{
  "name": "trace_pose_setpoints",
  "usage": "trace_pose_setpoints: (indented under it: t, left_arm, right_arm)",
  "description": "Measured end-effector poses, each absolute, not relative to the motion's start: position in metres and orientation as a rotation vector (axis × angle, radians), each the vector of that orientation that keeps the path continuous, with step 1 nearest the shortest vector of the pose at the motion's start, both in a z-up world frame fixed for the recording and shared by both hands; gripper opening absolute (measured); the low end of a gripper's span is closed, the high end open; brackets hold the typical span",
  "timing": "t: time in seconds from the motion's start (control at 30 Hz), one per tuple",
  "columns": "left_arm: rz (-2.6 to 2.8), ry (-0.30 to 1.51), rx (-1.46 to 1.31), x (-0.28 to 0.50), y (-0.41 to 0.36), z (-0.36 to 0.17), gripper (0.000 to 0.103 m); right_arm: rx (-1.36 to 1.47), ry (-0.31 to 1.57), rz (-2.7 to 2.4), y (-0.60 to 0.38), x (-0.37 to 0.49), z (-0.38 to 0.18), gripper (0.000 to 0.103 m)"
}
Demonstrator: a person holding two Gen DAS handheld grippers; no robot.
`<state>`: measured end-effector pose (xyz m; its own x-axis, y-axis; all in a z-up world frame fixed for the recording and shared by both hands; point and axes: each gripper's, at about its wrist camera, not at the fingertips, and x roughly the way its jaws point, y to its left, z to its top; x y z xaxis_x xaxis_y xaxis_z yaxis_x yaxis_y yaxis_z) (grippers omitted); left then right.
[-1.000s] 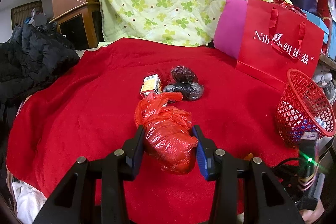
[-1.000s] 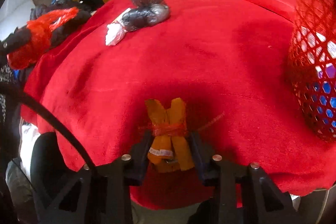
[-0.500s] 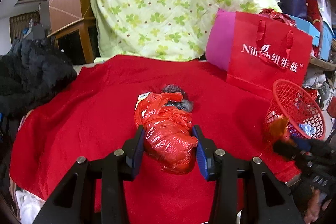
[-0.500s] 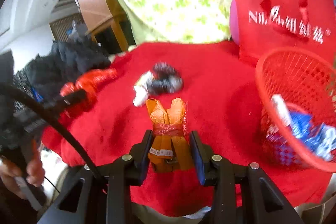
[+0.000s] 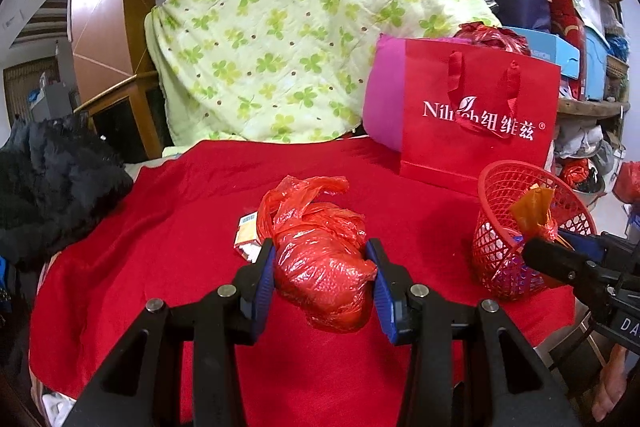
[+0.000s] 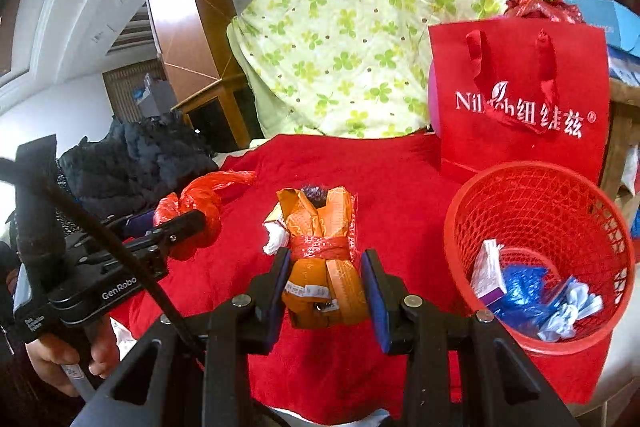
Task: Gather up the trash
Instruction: 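Carry the red bag in the left tool while the right tool carries the orange wrapper to the basket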
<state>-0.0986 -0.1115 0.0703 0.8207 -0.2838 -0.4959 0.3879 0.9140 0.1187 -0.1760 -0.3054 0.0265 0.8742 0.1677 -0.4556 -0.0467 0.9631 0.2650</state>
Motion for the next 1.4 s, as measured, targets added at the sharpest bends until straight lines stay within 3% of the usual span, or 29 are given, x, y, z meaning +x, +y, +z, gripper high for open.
trace_pose_setpoints:
  t: [1.4]
  left_arm:
    - [-0.481, 0.489, 0.356, -0.122, -0.191, 0.069, 0.046]
  right_arm:
    - [0.324, 0.395, -0.021, -0.379, -0.217, 0.041, 0.038]
